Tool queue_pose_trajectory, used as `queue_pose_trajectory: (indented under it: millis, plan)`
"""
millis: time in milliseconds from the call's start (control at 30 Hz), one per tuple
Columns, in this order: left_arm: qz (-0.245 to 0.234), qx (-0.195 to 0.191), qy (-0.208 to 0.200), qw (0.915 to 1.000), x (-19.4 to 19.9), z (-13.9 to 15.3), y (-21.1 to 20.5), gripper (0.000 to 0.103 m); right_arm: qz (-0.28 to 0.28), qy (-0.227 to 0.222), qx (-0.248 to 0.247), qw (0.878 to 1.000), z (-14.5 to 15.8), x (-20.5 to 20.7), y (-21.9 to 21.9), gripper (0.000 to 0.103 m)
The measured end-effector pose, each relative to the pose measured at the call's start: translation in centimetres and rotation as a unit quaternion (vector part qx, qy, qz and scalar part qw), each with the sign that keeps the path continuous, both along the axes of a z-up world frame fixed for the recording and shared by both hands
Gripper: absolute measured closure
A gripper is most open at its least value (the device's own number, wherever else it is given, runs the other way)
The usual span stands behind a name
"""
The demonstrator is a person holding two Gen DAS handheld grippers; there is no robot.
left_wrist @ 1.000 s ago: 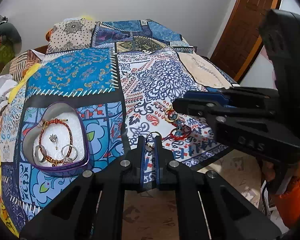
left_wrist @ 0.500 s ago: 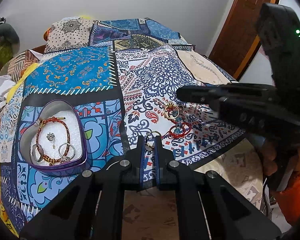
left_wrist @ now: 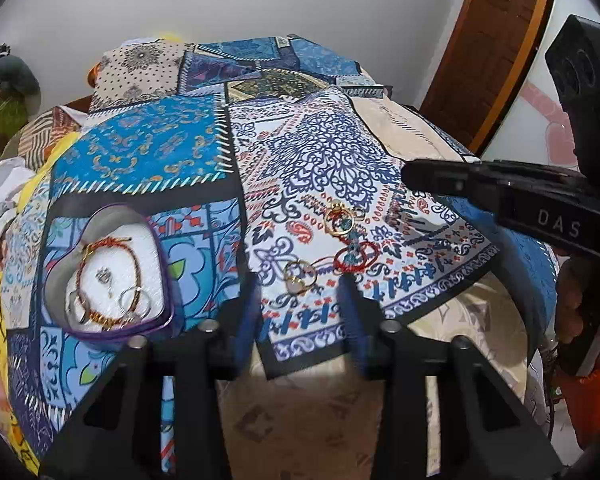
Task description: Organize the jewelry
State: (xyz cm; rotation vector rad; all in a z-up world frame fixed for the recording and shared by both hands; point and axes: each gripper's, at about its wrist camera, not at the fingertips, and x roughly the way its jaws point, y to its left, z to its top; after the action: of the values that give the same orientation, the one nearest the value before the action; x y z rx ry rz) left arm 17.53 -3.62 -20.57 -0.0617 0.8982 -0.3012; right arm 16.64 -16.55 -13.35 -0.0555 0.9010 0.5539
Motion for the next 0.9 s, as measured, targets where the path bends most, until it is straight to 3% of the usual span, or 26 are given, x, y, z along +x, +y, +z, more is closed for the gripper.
queue_pose_trajectory:
  millis: [67,400,667,900]
  plan:
    - [-0.004,0.011,-0.003,0.9999,0.4,-0.4,-0.4,0.086,0.0,0.01,0.002,1.0,-0.3,0.1,-0.1,0.098]
    - [-0.008,0.021,-0.02,0.9996,0.3,-0.3,-0.6,0.086,0.016,0.023,-0.001,1.0,-0.5,0.3,0.9,0.096]
    - [0.009,-0.013,-0.048,0.9987,-0.8,2.3,1.6,0.086,0.049,0.025,-0.027,0.998,-1.1,0.7,3.3,0.096]
    - [0.008,-0.018,-0.067,0.9976,-1.1,3.3,2.1,0.086,0.054,0.035,-0.056,0.996,-2.4,1.3,4.4,0.094]
